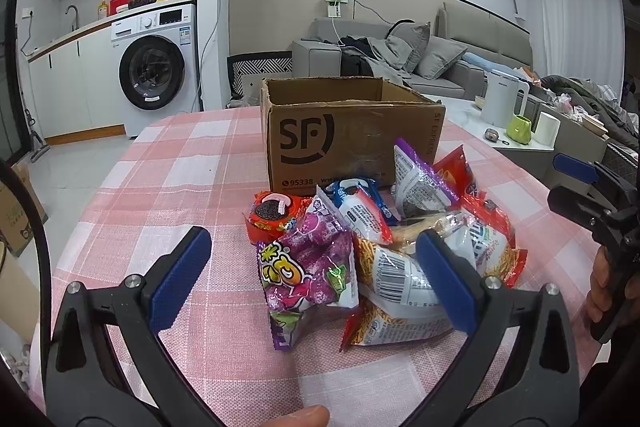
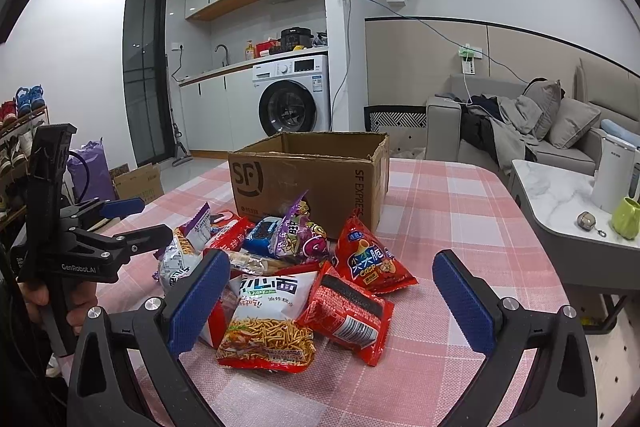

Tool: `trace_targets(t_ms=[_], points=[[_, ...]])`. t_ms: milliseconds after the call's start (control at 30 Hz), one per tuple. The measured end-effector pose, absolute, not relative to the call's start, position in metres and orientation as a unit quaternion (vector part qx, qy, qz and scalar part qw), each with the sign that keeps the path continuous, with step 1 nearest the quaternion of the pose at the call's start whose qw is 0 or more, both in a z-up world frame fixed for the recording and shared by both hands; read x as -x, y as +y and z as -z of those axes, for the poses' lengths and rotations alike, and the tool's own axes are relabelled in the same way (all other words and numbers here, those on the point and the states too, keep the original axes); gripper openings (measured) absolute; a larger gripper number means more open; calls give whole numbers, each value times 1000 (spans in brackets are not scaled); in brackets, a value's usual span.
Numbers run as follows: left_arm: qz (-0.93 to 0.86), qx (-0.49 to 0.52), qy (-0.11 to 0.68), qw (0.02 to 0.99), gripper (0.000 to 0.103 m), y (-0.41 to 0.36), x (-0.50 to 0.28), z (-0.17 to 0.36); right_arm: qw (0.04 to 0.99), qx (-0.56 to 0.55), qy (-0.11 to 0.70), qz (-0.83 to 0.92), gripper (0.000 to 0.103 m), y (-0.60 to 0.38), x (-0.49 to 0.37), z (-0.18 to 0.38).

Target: Organize snacks

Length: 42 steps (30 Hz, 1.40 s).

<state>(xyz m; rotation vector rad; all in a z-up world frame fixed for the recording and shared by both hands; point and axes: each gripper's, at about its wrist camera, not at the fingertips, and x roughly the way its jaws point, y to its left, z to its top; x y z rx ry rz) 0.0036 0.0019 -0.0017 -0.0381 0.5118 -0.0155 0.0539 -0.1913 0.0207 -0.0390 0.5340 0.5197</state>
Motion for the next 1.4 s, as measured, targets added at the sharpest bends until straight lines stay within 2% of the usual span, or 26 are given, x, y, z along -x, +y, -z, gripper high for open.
trace_targets(t_ms=[1400], points=[[6, 20, 254, 967, 102, 4, -4, 2, 930, 14, 275, -245, 103, -194, -57, -15]])
